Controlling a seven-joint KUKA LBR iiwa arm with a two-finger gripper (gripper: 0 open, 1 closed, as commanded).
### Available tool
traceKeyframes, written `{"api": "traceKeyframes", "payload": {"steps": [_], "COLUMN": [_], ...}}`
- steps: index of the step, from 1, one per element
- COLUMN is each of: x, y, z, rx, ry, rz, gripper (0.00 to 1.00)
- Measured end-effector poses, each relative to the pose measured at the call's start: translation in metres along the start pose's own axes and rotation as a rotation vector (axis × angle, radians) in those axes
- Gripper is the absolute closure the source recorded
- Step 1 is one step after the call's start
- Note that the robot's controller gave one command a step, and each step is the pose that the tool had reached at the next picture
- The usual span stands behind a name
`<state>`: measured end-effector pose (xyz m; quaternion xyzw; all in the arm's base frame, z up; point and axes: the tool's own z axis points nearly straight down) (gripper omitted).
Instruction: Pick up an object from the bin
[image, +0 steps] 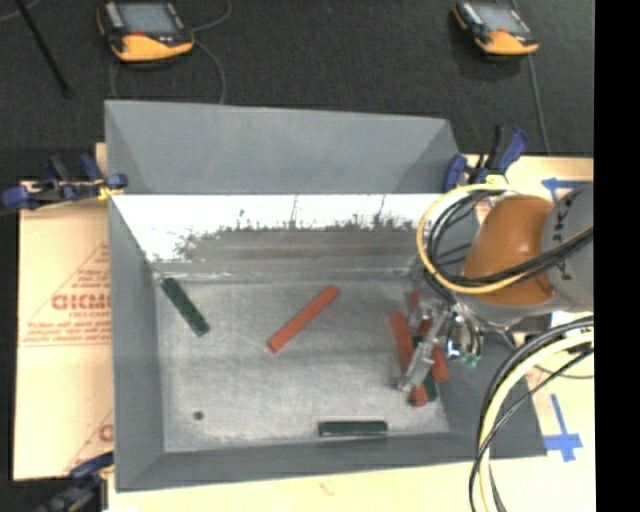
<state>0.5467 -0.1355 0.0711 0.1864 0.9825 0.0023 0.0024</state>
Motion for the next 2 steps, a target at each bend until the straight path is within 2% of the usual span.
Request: {"api": "traceKeyframes", "payload": {"steps": [1,2], "x": [0.002,0.012], "y": [-0.001,0.039], "z": [0.0,-0.14], "rx": [0.0,0.002], "ry": [0.001,-0.007], "rz": [0.005,-0.043], "gripper": [1.0,1.0]}}
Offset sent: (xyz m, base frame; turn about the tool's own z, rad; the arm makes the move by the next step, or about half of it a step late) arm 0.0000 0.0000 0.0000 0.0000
